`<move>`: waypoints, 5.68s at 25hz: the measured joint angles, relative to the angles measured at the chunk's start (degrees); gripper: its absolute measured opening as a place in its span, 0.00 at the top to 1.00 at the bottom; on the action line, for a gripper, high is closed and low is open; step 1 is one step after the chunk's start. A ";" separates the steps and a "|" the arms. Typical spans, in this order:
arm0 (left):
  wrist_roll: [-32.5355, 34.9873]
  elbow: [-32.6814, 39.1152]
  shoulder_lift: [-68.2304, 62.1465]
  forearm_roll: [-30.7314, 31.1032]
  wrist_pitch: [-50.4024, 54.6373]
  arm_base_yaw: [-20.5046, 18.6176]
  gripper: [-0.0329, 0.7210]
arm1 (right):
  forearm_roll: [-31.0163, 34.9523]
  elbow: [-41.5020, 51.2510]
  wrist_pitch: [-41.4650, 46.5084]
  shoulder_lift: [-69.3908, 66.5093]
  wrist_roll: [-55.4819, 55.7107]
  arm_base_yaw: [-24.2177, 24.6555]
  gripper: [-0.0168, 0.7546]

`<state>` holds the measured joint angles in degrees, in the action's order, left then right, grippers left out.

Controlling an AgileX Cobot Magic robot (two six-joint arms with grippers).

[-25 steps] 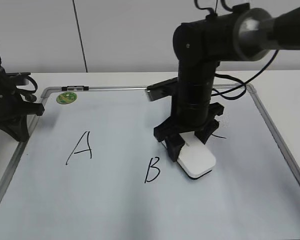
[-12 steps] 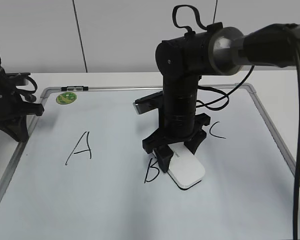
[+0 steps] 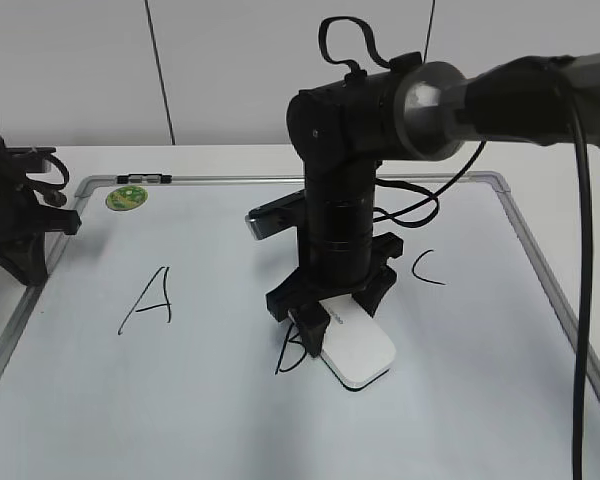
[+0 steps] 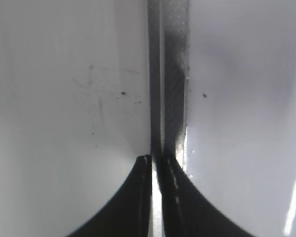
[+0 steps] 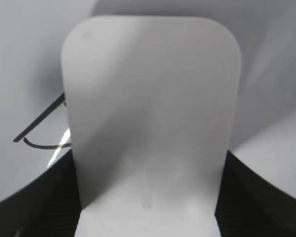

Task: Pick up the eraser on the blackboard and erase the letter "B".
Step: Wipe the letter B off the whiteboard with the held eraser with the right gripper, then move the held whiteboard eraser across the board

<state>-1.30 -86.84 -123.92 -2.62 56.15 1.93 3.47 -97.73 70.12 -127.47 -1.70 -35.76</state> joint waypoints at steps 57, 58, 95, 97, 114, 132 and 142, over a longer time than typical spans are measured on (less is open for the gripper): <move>0.19 0.00 -0.03 -3.56 -0.35 -0.21 0.94 | -4.02 -4.88 0.14 -2.49 8.60 -5.53 0.31; 0.19 0.00 -0.03 -3.56 -0.35 -0.21 0.94 | -4.11 -4.88 0.14 -2.49 8.62 -5.53 0.31; 0.19 0.00 -0.03 -3.26 -0.35 -0.21 0.94 | -12.04 3.13 -0.27 9.76 10.75 14.68 0.31; 0.19 0.00 -0.03 -3.31 -0.35 -0.21 0.94 | -12.04 6.70 -0.27 12.13 10.75 17.07 0.31; 0.19 0.00 -0.03 -3.22 -0.24 -0.21 0.94 | -3.47 22.27 -5.87 19.16 4.92 30.32 0.31; 0.19 0.00 -0.03 -3.22 -0.24 -0.21 0.94 | -3.47 22.31 -14.83 16.36 4.83 30.58 0.31; 0.19 0.00 -0.03 -3.22 -0.24 -0.21 0.94 | -3.47 21.98 -15.21 13.44 4.79 30.58 0.31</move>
<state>-1.11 -86.84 -123.96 -5.84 55.91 1.72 0.00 -75.75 54.91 -114.03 3.09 -5.18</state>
